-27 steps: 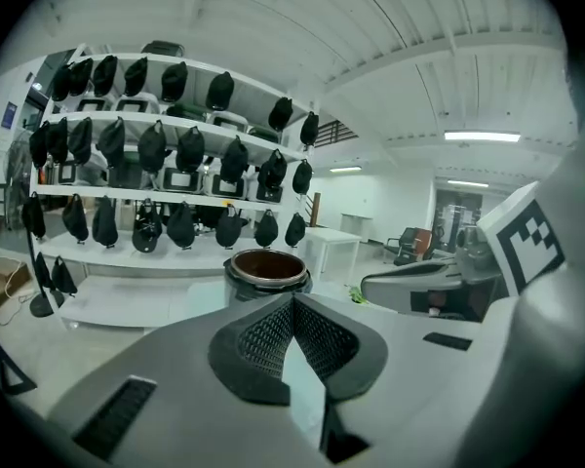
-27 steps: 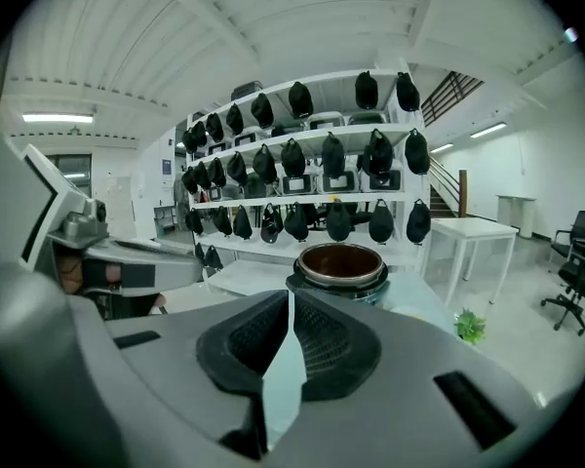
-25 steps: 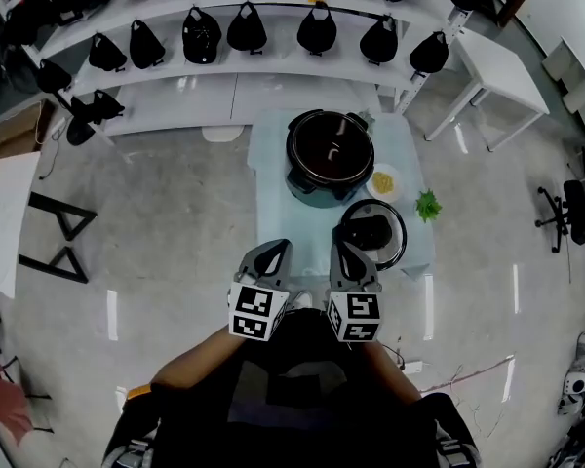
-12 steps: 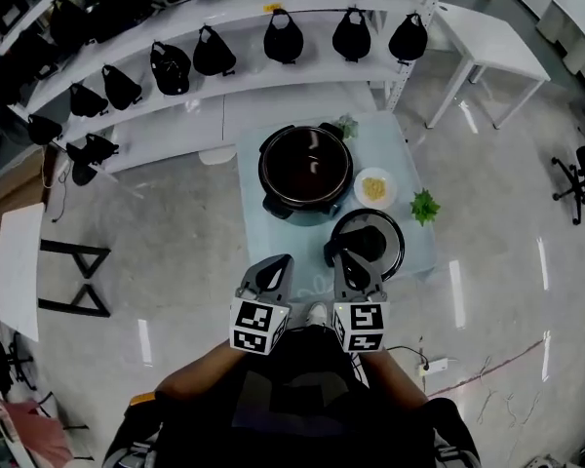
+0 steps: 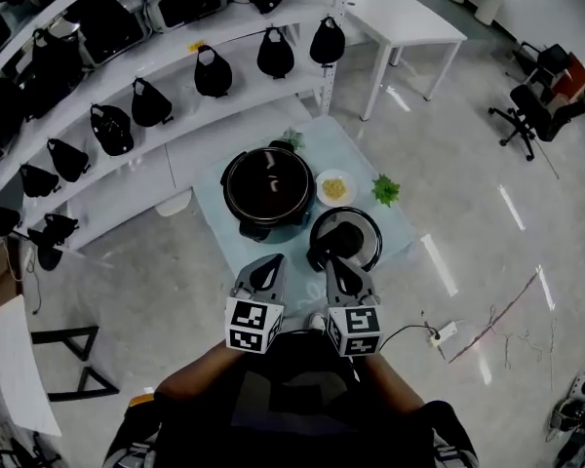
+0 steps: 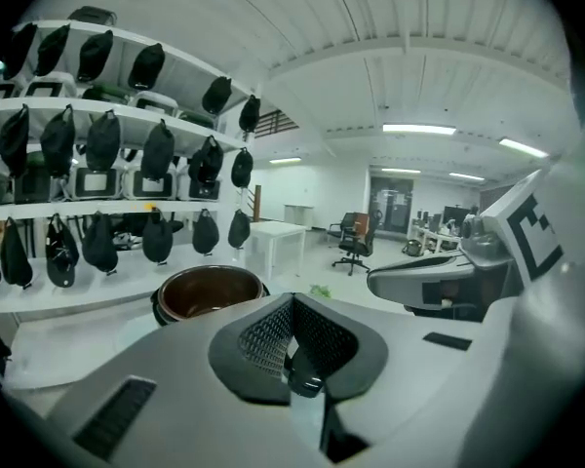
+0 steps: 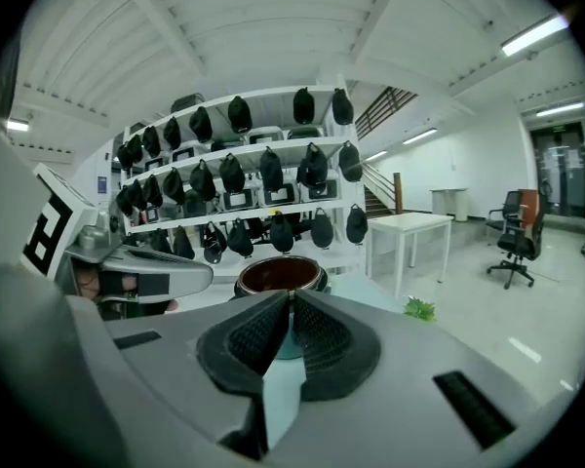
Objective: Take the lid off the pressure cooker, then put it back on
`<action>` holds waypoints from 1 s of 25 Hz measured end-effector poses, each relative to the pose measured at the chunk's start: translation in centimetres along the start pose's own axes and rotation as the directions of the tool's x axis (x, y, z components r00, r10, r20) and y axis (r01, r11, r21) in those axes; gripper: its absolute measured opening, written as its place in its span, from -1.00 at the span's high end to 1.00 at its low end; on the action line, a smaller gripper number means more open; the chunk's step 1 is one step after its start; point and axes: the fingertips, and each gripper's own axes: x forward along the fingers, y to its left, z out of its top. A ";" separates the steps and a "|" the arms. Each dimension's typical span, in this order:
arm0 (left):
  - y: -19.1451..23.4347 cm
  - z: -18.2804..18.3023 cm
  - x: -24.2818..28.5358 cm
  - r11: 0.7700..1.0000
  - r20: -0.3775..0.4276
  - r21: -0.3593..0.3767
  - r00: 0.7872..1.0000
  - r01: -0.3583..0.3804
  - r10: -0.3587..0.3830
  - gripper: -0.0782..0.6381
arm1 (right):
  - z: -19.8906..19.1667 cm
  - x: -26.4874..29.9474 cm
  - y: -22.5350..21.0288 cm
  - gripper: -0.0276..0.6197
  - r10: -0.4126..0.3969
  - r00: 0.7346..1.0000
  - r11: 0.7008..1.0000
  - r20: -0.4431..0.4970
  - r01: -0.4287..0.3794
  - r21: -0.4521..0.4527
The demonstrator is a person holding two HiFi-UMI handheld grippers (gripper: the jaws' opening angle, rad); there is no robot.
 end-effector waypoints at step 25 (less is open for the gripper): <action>-1.2 -7.9 -12.2 0.913 -0.096 0.137 0.923 0.383 -0.373 0.76 | -9.1 -9.2 13.9 0.82 -0.329 0.938 0.920 -0.114 0.345 0.185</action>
